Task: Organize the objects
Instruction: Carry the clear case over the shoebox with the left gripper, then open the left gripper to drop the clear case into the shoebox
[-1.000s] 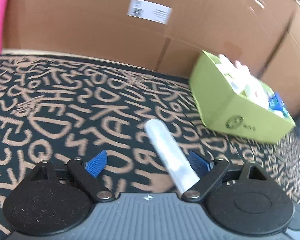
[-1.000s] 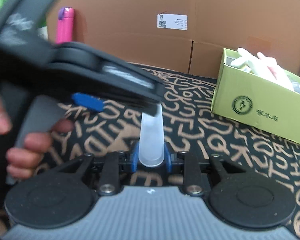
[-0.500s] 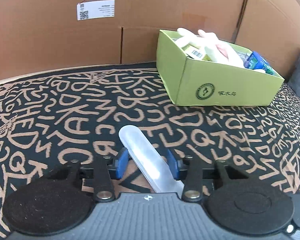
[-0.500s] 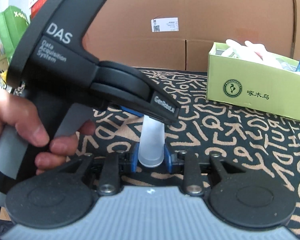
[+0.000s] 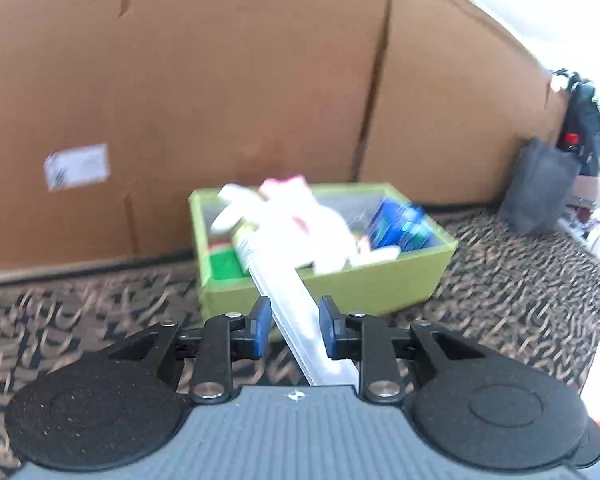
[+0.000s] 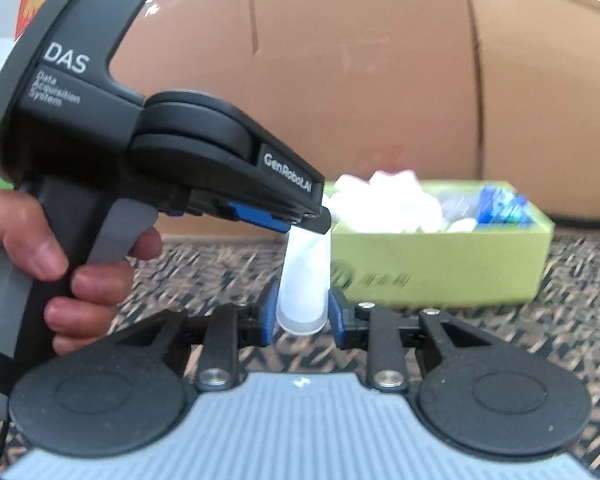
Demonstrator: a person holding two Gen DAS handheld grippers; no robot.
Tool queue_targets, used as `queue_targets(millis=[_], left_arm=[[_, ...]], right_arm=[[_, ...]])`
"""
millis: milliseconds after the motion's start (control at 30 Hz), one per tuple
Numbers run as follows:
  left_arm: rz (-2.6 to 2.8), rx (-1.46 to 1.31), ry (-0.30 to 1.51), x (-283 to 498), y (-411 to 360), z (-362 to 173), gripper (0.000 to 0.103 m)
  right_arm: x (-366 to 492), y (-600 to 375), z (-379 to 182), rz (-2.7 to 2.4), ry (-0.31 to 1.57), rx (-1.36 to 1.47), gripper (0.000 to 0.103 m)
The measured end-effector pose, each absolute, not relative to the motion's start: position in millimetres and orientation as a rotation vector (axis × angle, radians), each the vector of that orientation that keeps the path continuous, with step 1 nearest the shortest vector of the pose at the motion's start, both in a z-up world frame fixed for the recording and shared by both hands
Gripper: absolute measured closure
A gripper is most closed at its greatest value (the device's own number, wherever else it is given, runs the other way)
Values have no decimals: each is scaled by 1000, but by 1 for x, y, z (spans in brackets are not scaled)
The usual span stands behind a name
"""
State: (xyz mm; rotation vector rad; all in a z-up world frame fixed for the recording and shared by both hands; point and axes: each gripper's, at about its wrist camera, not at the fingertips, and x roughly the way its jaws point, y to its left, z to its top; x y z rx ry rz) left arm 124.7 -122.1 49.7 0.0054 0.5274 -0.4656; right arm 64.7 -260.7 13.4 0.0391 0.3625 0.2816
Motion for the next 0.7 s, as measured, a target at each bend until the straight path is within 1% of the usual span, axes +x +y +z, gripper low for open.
queue_targets(millis=[133, 267, 400, 533, 567, 600, 633, 667, 700], left_arm=[[-501, -2, 469, 143, -144, 75, 76], [-518, -30, 449, 176, -164, 88, 76], [-512, -63, 457, 207, -178, 88, 76], [-501, -107, 474, 234, -186, 77, 76], [-499, -121, 463, 239, -186, 73, 73], [-499, -132, 451, 243, -184, 70, 54], [-498, -143, 447, 246, -181, 65, 38], [-483, -157, 446, 246, -175, 60, 12], [-454, -175, 430, 242, -169, 55, 9]], right_arm=[[85, -281, 34, 258, 293, 25, 76], [121, -301, 48, 255, 258, 9, 77], [157, -321, 50, 273, 265, -26, 77], [189, -330, 43, 277, 275, -69, 77], [196, -331, 39, 276, 274, -80, 77], [204, -333, 34, 268, 286, -87, 72], [211, -334, 29, 254, 309, -88, 57], [214, -336, 24, 241, 325, -82, 50], [213, -339, 19, 235, 323, -70, 40]])
